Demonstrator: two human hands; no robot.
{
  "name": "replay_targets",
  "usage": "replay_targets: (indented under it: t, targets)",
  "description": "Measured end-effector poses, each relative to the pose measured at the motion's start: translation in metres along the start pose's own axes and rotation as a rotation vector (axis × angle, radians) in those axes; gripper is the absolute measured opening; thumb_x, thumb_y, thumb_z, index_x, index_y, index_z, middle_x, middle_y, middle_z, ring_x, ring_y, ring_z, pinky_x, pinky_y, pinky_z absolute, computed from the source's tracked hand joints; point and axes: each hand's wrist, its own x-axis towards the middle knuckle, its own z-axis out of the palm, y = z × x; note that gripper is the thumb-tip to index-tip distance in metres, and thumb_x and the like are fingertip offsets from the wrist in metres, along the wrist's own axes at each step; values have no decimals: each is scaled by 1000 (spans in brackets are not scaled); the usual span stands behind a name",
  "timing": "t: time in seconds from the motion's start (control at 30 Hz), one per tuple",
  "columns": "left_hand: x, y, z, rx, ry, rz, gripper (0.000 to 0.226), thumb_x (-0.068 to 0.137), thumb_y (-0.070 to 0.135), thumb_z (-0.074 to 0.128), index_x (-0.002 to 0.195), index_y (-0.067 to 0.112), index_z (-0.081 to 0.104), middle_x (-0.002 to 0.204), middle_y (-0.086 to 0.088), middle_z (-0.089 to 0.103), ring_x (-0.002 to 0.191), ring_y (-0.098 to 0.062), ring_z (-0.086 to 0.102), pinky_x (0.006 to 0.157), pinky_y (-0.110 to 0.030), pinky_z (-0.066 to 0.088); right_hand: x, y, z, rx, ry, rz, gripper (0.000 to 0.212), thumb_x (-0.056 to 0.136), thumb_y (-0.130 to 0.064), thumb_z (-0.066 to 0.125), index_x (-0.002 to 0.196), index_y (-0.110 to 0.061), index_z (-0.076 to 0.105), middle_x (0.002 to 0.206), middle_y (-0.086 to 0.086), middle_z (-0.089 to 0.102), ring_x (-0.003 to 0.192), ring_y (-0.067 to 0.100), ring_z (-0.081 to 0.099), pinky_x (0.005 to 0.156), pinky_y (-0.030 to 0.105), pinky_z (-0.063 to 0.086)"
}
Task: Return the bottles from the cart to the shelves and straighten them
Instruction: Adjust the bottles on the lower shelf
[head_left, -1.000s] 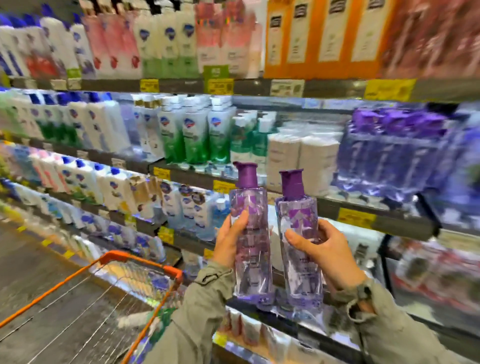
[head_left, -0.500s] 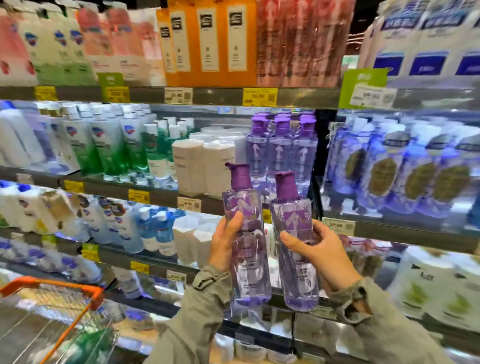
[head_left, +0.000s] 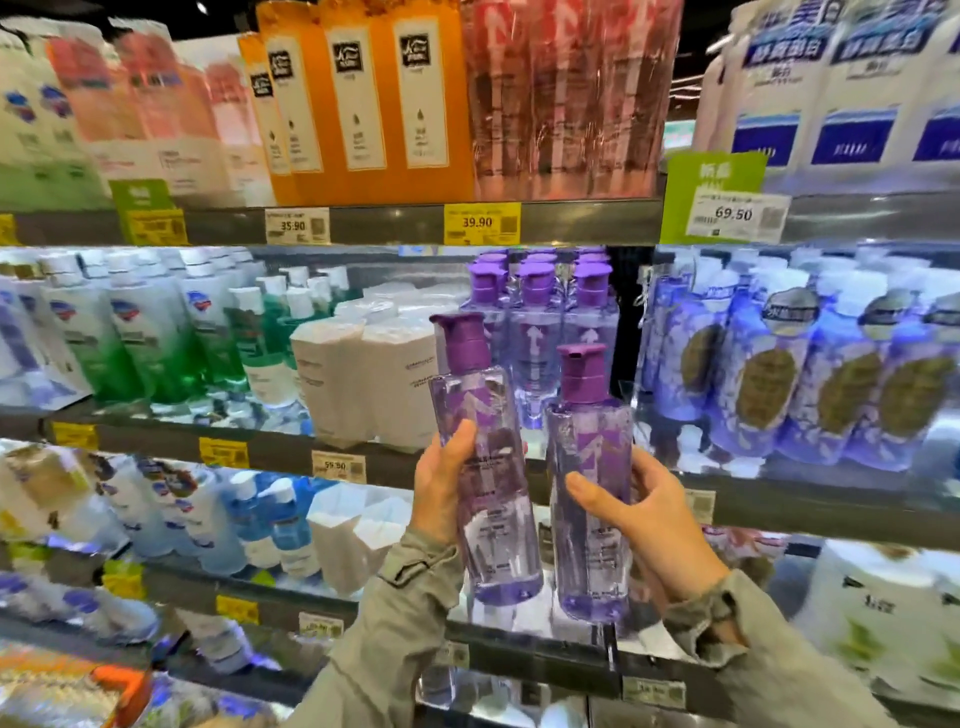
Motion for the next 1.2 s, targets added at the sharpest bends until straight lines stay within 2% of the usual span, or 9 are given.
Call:
replay_targets:
  t: [0.17,0.23,0.33,0.4,0.53,0.7,0.9,1.03,1.2]
  targets:
    - [50,7,-5,-26,-51,100,116,46,58,87,129,-12,44,123,-43,48,103,-49,54,90,-62,44,43,0,7,3,37,-98,51,63,-29,83,108,-20,61,95,-7,73,87,12,70,71,22,53]
    - [68,12,-7,-41,-86,138,119,45,57,87,129,-14,42,120,-43,49,98,-43,57,84,-54,50,59,0,10,38,58,-130,48,62,-27,78,106,-19,61,93,-8,74,85,10,70,73,21,54]
    - [91,18,-7,-5,-133,225,117,44,57,87,125,-15,43,105,-26,59,85,-31,62,75,-42,55,80,0,15,56,99,-171,63,57,-53,82,106,-20,61,94,-7,74,86,9,69,72,17,53]
    - [105,20,-5,5,-169,280,102,44,57,87,116,-6,52,95,-16,64,83,-28,62,77,-43,52,92,2,17,38,130,-191,76,48,-60,84,108,-20,60,96,-7,73,88,8,69,73,17,52]
    - [126,20,-4,10,-192,361,84,44,56,86,105,8,54,82,4,72,73,-14,67,68,-29,55,113,8,16,-1,137,-245,50,68,-28,83,110,-20,57,94,-12,72,88,4,68,76,16,51]
    - [152,9,-11,28,-168,437,58,51,39,80,98,11,61,75,10,70,68,-5,65,64,-20,52,129,16,17,-26,156,-273,80,52,-60,81,115,-20,54,100,-14,70,93,1,66,77,12,50]
    - [163,-4,-10,98,-201,494,48,56,60,80,99,39,70,83,15,70,76,-1,65,69,-18,52,140,24,10,-19,225,-280,75,52,-60,82,109,-19,55,91,-12,71,85,2,67,75,14,51]
    - [167,-13,-14,204,-228,512,43,63,51,79,102,38,68,90,14,70,82,-4,65,73,-20,52,142,30,6,-35,227,-279,58,60,-33,84,109,-21,56,95,-10,72,88,4,67,77,16,51]
    - [168,-28,-18,274,-214,435,70,65,58,76,114,12,57,100,9,70,91,-10,66,78,-24,53,136,36,7,-8,227,-243,74,53,-55,85,114,-22,57,104,-7,71,97,9,67,81,18,52]
